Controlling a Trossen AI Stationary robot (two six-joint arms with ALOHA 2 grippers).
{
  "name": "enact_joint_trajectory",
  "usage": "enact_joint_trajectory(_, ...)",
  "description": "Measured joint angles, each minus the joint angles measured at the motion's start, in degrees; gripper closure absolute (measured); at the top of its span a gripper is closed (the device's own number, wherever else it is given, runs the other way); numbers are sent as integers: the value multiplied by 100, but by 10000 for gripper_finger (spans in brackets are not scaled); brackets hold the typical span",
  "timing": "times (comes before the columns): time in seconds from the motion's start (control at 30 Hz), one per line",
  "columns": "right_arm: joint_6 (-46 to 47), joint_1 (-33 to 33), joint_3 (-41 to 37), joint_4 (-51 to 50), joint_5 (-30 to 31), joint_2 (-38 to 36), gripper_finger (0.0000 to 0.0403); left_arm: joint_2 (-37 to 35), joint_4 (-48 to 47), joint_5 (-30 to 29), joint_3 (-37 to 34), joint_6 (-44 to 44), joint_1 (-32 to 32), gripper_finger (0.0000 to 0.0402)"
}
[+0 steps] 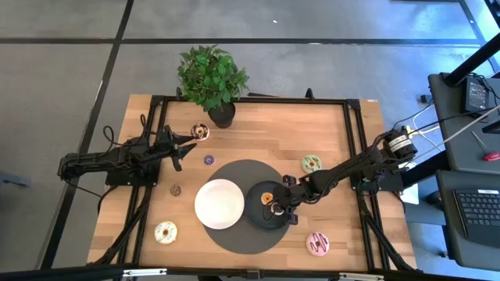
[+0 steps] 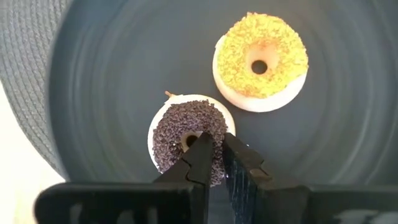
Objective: Pick & Place donuts
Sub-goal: Put the small black donut on the black plate
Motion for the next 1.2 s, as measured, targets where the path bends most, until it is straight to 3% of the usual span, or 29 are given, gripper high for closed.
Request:
enact_joint_trajectory(0.97,-288,-1,0,206,4,0,362,15,0,15,-2,-22,0,258)
enact_joint_trajectory(1.2,-285,-2,0,226,120,1,322,15,-1,14,-1,-19,0,258)
